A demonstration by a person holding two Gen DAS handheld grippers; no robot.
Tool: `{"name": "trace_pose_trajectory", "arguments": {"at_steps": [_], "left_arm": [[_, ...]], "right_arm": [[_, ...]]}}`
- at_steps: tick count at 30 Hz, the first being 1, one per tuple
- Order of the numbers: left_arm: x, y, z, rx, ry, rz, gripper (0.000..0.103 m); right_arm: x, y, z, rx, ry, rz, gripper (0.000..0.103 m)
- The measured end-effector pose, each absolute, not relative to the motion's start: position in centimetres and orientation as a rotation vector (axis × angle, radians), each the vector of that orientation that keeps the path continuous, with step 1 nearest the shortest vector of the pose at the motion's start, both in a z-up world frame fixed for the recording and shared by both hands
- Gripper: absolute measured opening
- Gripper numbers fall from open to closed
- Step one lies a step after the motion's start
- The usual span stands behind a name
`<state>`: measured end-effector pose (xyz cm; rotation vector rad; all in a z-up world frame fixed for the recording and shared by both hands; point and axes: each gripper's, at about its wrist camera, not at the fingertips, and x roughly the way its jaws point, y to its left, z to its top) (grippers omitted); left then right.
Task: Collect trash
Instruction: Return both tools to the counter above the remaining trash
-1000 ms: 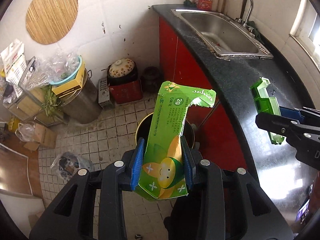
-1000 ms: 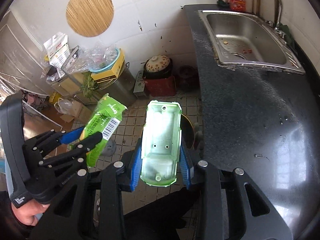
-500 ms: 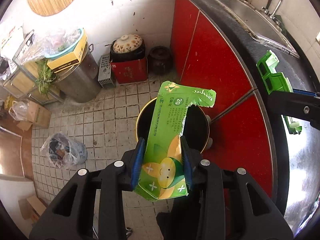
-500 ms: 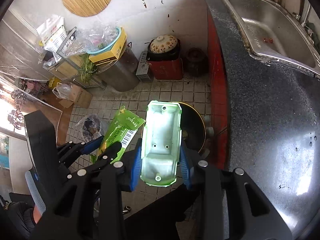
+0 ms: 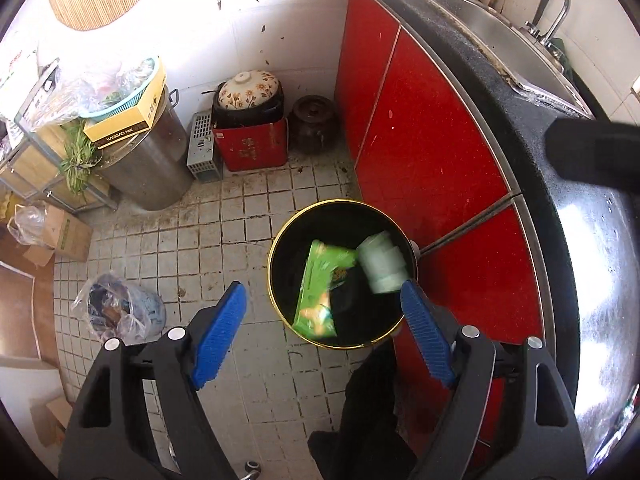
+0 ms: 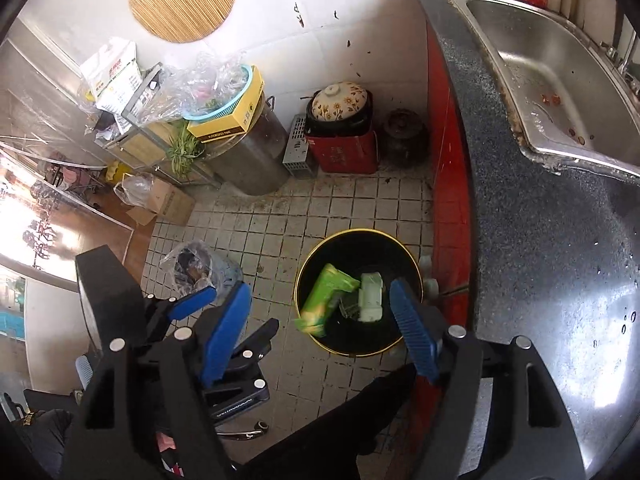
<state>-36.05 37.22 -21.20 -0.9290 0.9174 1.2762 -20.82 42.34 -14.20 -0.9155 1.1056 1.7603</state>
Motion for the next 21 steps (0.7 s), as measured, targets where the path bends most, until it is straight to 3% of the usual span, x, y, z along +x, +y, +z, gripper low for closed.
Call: {"name": "trace_pose_trajectory", "arguments": {"at_steps": [8,12,15,21], "left_arm": [[-35.5,37.1,-19.9,-0.897,0.904,1.259,0.077],[-33.3,36.7,-17.6,-0.809,0.898,1.225,0.086],[-29.7,36.2,-15.5,-0.703,0.909,1.154,0.095],[-18.4,33.3,-11.6,-0.458,0.925,0.863,0.096]], "right_arm": [[-18.4,41.3,-12.4,-0.861,1.103,1.741,0.072],[-15.3,39.1,-10.4,-0.793,1.070,1.697,0.079],[-10.5,36.1,-8.0,-0.706,1.024,1.584,0.085],[1.4,26.0,-3.8,-0.522,0.929,1.274,0.087]]}}
